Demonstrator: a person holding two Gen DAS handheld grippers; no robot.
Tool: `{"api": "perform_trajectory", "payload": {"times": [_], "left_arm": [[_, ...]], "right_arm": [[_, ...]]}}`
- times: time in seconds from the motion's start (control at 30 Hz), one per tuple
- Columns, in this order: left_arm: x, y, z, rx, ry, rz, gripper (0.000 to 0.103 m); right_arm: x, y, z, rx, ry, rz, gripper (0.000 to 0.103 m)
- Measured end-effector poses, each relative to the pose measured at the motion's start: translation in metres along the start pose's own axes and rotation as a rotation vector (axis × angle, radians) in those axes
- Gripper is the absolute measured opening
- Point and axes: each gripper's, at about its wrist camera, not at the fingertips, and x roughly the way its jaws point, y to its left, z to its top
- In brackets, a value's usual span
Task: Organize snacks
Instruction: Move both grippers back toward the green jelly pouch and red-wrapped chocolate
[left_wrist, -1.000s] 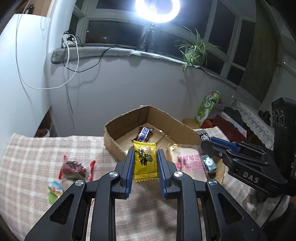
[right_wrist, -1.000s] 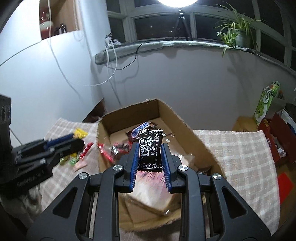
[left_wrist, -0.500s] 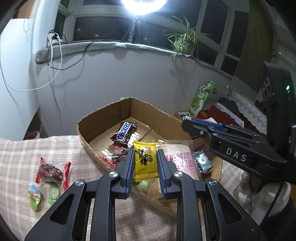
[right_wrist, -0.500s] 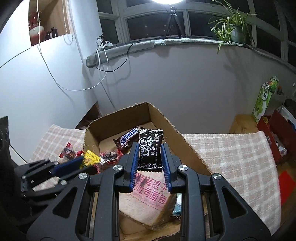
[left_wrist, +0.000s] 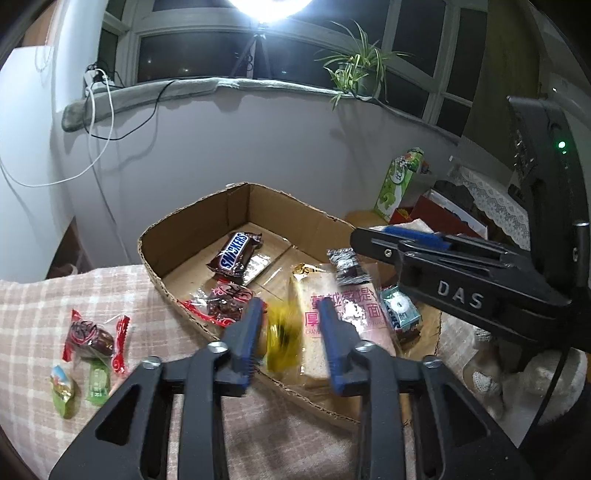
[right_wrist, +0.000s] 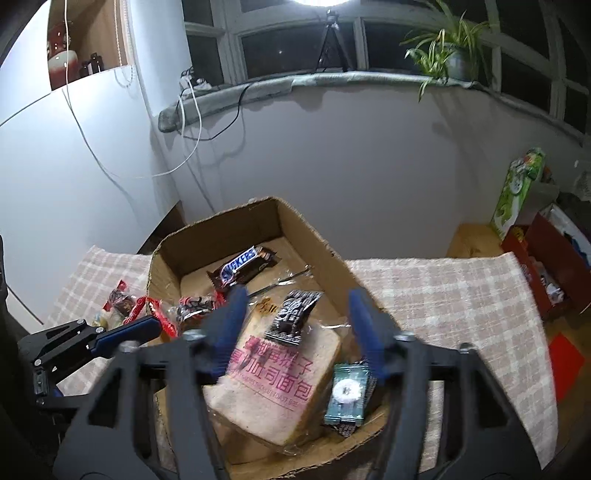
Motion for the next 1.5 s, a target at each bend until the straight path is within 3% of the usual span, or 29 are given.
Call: {"api": "perform_trajectory", "payload": {"times": [0.3,0.5,0.77,1.03,1.33,1.5], "left_arm": [[-0.005,0.0,-0.002,0.014,-0.01,0.005,0.034],[-0.017,0.011,0.001,-0.004,-0.027,0.021,0.034],[-0.048,0.064,-0.001,-0.075,-0.058,0.076,0.034],[-0.067,0.124,-0.01,-0.162,-0.072,0.155,0.034],[-0.063,0.185,-0.037,-0.257,-0.004,0.198,0.034],[-0.058,0.189,-0.052,-0.237,0.035,0.193,0.034]], "right_arm": [[-0.01,0.0,0.002,0.009,-0.019,0.008,0.062],[-0.023,0.018,0.003,0.001,-0.062,0.065,0.062],[-0.023,0.068,-0.01,-0.074,-0.054,0.183,0.062],[-0.001,0.131,-0.036,-0.181,0.048,0.303,0.062],[0.041,0.184,-0.057,-0.29,0.138,0.278,0.062],[0.056,0.19,-0.048,-0.273,0.129,0.258,0.062]]}}
